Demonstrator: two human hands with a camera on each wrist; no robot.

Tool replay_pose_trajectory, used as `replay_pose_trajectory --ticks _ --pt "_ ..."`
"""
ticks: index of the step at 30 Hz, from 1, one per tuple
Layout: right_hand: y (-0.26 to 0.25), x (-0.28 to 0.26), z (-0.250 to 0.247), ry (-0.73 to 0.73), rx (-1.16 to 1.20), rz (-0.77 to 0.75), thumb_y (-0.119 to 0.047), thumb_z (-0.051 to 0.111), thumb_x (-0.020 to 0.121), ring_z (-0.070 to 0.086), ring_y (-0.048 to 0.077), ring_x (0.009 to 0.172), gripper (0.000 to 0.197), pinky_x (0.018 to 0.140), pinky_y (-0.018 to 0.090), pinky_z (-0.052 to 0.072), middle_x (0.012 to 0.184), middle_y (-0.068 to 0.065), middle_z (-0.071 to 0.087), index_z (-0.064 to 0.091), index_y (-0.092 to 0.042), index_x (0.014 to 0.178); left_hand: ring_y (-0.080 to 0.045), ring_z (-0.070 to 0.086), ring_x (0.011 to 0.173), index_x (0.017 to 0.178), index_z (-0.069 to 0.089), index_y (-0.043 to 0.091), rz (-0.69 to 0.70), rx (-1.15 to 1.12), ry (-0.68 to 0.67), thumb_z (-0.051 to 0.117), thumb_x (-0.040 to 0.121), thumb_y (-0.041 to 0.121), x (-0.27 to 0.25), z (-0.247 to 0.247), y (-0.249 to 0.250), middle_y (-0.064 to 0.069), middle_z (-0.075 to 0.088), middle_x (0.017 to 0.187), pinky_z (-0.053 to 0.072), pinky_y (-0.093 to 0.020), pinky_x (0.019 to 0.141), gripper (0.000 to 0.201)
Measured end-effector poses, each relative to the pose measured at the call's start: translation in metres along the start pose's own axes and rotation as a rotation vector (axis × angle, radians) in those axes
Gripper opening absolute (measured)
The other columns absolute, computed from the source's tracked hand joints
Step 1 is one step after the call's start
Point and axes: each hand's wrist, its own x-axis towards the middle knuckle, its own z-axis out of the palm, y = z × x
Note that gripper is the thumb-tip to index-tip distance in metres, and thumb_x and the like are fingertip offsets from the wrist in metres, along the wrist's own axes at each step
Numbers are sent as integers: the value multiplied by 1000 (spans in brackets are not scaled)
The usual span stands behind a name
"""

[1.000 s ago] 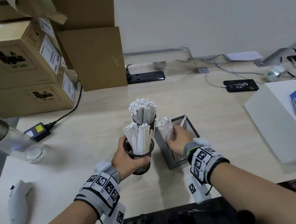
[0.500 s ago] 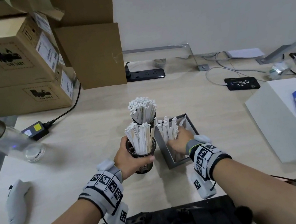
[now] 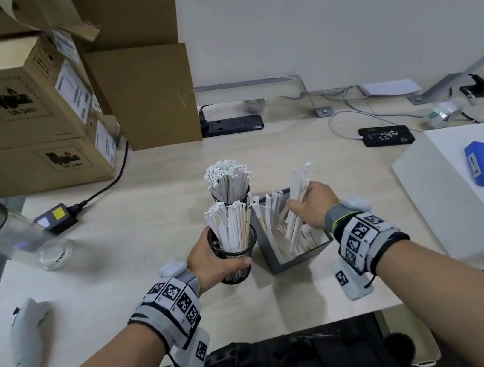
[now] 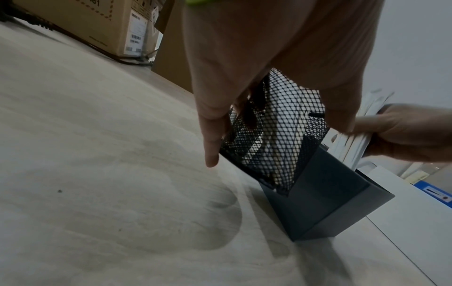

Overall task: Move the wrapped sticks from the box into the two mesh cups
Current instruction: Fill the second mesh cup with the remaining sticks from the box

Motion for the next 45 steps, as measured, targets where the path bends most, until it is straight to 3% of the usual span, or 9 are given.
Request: replay_pose_trajectory --ticks 8,12,17,23,30,35,40,43,45 --pt "-26 -2 -41 209 408 -112 -47 68 75 71 23 67 50 65 37 59 75 8 73 68 2 87 -10 63 106 125 50 27 27 103 -46 88 41 47 -1 3 6 12 67 113 50 -33 95 95" --pt "-55 -23 -29 156 439 -227 -38 68 84 68 19 61 32 61 33 58 69 4 71 71 -7 79 -11 63 106 126 50 27 49 110 -59 93 50 37 0 5 13 11 67 114 49 -30 92 88" --pt "-66 -52 14 -88 224 -336 -39 75 78 64 11 73 21 72 26 49 77 -7 66 67 -20 85 -5 65 98 115 53 33 88 80 -42 89 44 44 -3 5 21 13 69 104 52 -28 86 80" --pt "-65 -47 33 243 340 -432 -43 84 64 49 14 113 79 98 28 42 125 -3 47 46 -26 131 2 63 97 121 51 31 122 87 -37 83 42 48 -11 -2 25 16 68 106 50 -20 81 87" --pt "-71 -56 49 52 176 -608 -38 69 85 42 17 131 65 109 25 30 141 1 50 42 -21 142 1 65 82 103 54 28 126 119 -18 91 54 26 -12 -1 22 12 68 91 48 -12 68 62" --pt "-69 -43 49 297 241 -675 -45 65 82 43 21 133 61 109 32 33 138 7 54 52 -13 133 5 64 82 112 52 30 157 132 -28 91 56 28 -13 -6 22 11 69 96 50 -15 70 68" --pt "-67 -34 57 126 96 -584 -42 51 94 57 26 107 41 84 26 39 114 7 61 57 -13 121 -6 66 80 106 46 27 217 80 -19 91 53 22 -10 -2 22 5 68 93 53 -23 68 70" --pt "-60 -31 52 82 296 -527 -39 56 93 53 12 108 43 84 15 38 125 1 54 52 -18 130 -4 66 91 115 41 30 168 46 0 93 48 35 -10 -2 16 10 67 101 52 -25 78 85" --pt "-50 -25 44 119 419 -360 -40 53 94 55 10 107 42 89 22 44 129 -2 55 51 -21 131 0 62 99 124 38 24 131 -14 35 96 50 30 -9 -4 10 12 63 110 48 -24 86 95"
